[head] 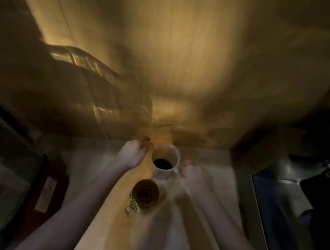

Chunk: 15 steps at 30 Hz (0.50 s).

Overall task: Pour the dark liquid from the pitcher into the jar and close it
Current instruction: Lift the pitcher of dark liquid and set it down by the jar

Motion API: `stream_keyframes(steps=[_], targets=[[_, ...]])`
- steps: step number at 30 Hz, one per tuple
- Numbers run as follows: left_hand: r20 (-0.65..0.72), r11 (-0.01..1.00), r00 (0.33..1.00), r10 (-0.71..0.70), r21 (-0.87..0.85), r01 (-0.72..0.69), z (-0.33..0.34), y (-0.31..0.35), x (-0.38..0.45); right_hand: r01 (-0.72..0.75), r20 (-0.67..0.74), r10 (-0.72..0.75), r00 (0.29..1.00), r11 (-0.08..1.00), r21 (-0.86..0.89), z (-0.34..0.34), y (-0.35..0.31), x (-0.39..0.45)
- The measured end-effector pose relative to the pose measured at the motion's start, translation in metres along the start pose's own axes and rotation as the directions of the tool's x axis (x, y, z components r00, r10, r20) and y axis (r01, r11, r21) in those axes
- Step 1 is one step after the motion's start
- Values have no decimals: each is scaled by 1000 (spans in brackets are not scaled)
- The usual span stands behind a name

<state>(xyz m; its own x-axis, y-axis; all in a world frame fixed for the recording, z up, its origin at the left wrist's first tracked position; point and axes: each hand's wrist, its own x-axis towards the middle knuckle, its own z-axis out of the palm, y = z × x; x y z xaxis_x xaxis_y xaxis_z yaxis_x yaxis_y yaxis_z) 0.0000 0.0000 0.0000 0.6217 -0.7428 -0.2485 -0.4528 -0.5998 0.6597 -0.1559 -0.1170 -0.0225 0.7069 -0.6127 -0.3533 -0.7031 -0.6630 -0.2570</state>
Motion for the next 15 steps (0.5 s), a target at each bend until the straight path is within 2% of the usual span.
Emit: stream_keyframes(steps=[3, 5, 10, 13, 15], targets=[[-37, 995, 998, -45, 86, 49, 17, -10, 3, -6, -63, 12, 998, 997, 83, 21, 3, 0], [-11, 993, 998, -68, 93, 69, 26, -12, 2, 23, -84, -10, 996, 989, 148, 35, 4, -1], [85, 983, 995, -56, -172, 70, 36, -9, 3, 54, -126, -27, 992, 976, 211, 58, 2, 0], [139, 902, 983, -120, -397, 167, 37, -10, 5, 17, -127, 17, 992, 964, 264, 63, 4, 1], [152, 850, 975, -161, -481, 215, 34, -8, 4, 23, -141, 24, 990, 946, 323, 62, 5, 1]])
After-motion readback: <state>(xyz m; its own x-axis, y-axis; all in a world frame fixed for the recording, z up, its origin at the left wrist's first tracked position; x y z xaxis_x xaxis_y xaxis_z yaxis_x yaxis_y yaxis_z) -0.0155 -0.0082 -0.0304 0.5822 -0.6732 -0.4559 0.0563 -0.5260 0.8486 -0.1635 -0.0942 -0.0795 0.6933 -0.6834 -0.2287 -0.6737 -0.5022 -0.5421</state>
